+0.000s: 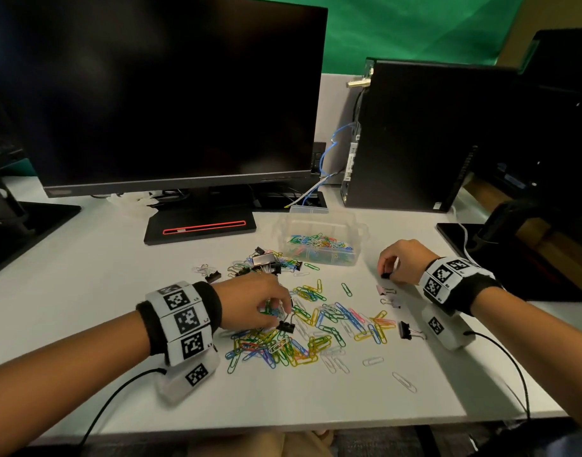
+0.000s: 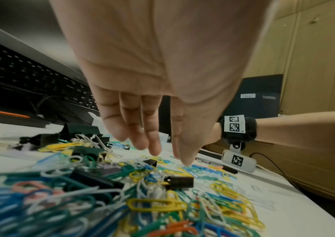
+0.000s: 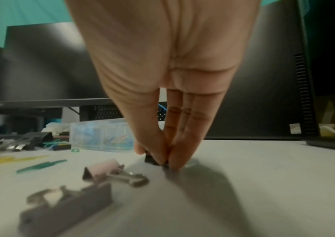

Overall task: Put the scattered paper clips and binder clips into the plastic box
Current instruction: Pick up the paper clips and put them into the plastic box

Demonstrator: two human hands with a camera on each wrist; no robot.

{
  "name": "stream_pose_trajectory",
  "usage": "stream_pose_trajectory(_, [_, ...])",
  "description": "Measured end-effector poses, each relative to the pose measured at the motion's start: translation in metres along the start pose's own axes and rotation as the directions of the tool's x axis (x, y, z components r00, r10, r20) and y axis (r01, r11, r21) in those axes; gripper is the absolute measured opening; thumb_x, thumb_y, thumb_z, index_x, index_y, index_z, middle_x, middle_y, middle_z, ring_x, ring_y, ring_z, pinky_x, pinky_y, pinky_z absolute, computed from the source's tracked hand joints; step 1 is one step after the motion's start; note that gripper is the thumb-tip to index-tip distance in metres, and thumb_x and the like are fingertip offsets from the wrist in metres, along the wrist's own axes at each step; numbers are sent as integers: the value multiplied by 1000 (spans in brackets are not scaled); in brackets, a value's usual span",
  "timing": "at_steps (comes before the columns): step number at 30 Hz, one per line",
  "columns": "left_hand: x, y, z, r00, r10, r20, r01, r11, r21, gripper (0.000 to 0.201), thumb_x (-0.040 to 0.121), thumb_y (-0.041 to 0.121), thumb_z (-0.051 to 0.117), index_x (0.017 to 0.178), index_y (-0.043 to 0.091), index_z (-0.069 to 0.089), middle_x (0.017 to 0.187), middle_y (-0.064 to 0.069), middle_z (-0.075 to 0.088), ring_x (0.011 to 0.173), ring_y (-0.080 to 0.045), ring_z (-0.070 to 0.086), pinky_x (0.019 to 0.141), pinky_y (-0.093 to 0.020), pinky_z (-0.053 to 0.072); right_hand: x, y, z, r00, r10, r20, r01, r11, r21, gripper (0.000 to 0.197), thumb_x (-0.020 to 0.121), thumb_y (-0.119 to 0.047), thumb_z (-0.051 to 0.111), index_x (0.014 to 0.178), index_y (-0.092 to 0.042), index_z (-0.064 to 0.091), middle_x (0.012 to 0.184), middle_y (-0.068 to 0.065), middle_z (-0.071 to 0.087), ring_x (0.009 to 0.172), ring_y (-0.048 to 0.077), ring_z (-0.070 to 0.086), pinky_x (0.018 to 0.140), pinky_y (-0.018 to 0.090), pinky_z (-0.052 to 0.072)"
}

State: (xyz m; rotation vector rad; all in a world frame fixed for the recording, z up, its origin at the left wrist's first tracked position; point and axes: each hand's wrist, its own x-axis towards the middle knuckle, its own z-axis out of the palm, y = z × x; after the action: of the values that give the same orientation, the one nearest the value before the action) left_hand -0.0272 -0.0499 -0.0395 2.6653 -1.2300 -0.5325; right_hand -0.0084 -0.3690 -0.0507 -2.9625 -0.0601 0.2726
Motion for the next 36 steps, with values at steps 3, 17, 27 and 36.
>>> stream_pose_trajectory(3, [7, 4, 4, 999, 15, 44, -17, 999, 27, 25, 91, 29, 54, 116, 29, 61, 98, 3, 52, 88, -8, 42, 79, -22, 35, 2, -7, 2, 1000, -23, 19, 25, 995, -92, 28, 77, 3, 53, 87, -15, 72, 81, -4, 60, 77, 15, 58, 70, 21, 40])
stream_pose_trajectory(17, [-1, -16, -1, 994, -109, 30, 106, 989, 106, 27, 92, 34, 52, 111, 25, 68, 109, 2, 58, 86, -8, 44, 82, -24, 42, 5, -84, 31, 953, -264, 149, 275, 960, -55, 46, 88, -11, 47, 133, -20, 48, 129, 9, 48, 119, 28, 49, 103, 37, 40])
stream_pose_trajectory(27, [-3, 5, -1, 995, -93, 48, 91, 995, 43, 64, 71, 51, 72, 126, 30, 47, 112, 7, 49, 78, 0, 40, 66, -9, 33, -31, -99, 32, 872, -425, 244, 447, 894, -38, 44, 92, -13, 47, 136, -20, 46, 131, 10, 46, 121, 28, 45, 103, 37, 38])
stream_pose_trajectory(36, [1, 21, 16, 988, -124, 91, 121, 992, 39, 66, 80, 40, 69, 136, 25, 38, 124, 0, 48, 106, -16, 49, 85, -23, 37, -57, -70, 18, 917, -322, 237, 345, 937, -61, 81, 64, -44, 79, 135, -29, 42, 122, 1, 47, 111, 18, 48, 98, 29, 41])
